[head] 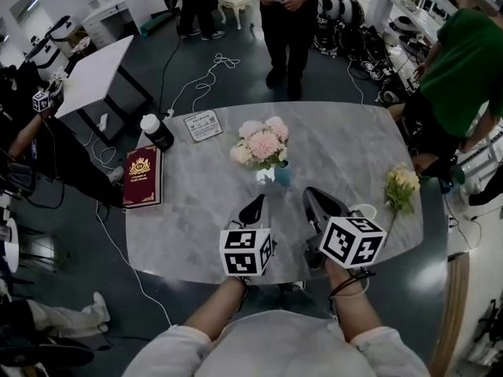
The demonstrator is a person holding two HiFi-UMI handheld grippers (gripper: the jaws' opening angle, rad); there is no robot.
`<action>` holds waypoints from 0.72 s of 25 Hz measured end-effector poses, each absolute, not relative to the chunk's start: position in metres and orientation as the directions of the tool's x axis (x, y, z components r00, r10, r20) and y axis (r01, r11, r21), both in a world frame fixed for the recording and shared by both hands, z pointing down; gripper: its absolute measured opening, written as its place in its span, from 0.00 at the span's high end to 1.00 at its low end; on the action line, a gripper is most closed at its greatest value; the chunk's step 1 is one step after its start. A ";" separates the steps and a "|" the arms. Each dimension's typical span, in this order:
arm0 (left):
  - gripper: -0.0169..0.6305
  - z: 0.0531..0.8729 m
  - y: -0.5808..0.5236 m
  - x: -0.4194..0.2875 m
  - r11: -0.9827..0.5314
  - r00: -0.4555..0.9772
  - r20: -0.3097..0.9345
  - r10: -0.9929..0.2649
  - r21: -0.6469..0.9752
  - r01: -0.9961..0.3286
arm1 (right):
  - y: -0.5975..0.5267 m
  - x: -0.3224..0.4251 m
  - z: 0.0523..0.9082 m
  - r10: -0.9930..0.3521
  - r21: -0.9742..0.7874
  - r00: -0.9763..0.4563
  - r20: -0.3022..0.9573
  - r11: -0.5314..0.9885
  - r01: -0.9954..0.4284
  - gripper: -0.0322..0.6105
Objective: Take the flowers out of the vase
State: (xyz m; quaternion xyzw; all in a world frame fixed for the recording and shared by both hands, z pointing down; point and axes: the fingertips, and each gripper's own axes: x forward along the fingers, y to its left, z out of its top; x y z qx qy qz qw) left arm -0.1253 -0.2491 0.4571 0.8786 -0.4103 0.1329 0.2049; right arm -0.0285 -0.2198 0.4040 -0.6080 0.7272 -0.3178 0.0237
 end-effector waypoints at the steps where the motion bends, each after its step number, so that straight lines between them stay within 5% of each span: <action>1: 0.96 0.458 -0.248 -0.126 -0.578 0.623 0.407 -0.668 0.243 -0.779 | -0.219 -0.029 0.406 -0.899 -0.495 -0.263 0.351 0.060 -0.867 0.94; 18: 0.93 0.504 -0.262 -0.092 -0.623 0.658 0.407 -0.634 0.235 -0.746 | -0.211 -0.020 0.469 -0.856 -0.486 -0.279 0.435 0.038 -0.873 0.94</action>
